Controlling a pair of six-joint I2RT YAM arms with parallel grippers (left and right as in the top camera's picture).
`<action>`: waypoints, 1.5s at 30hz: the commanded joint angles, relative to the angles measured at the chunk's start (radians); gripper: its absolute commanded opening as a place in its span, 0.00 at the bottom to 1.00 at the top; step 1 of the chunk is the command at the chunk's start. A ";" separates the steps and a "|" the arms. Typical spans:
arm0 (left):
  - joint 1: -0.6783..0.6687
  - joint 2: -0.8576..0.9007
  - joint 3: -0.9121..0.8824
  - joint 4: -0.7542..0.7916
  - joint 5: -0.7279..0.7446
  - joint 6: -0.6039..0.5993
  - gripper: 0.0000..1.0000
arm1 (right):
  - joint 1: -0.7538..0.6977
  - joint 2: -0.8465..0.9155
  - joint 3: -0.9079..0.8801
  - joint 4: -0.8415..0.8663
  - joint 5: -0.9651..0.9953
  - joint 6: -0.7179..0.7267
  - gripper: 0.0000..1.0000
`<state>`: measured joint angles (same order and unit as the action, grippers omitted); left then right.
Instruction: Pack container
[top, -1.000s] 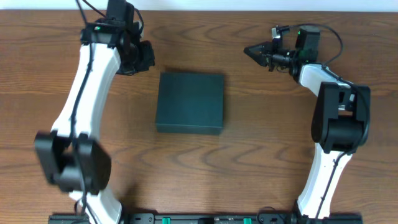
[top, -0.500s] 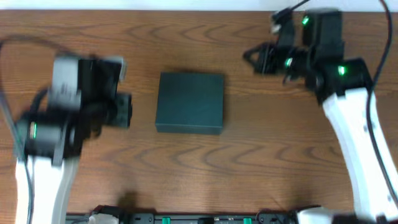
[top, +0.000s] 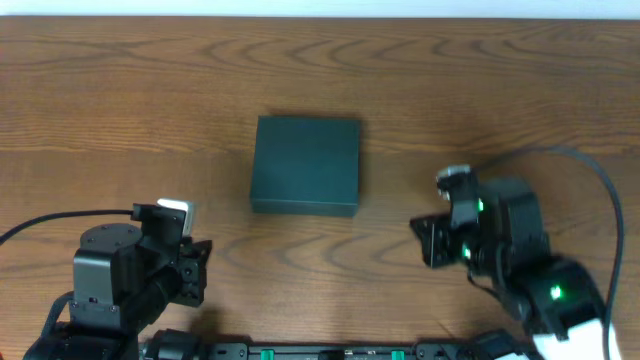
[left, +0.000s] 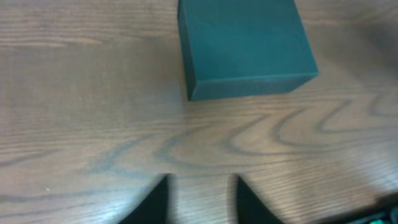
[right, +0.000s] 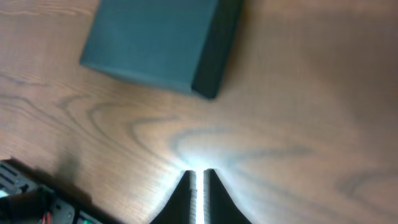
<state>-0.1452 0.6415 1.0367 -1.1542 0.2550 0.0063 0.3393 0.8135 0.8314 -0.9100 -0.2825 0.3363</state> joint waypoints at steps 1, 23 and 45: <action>0.000 -0.002 -0.001 0.015 0.007 -0.022 0.95 | 0.010 -0.068 -0.075 0.013 0.017 0.102 0.99; 0.030 -0.150 -0.052 0.022 -0.081 0.074 0.95 | 0.010 -0.063 -0.115 -0.018 0.017 0.138 0.99; 0.185 -0.638 -0.836 0.639 -0.076 0.004 0.95 | 0.010 -0.063 -0.115 -0.018 0.017 0.138 0.99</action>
<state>0.0330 0.0158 0.2222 -0.5365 0.1795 0.0292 0.3439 0.7525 0.7174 -0.9260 -0.2722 0.4644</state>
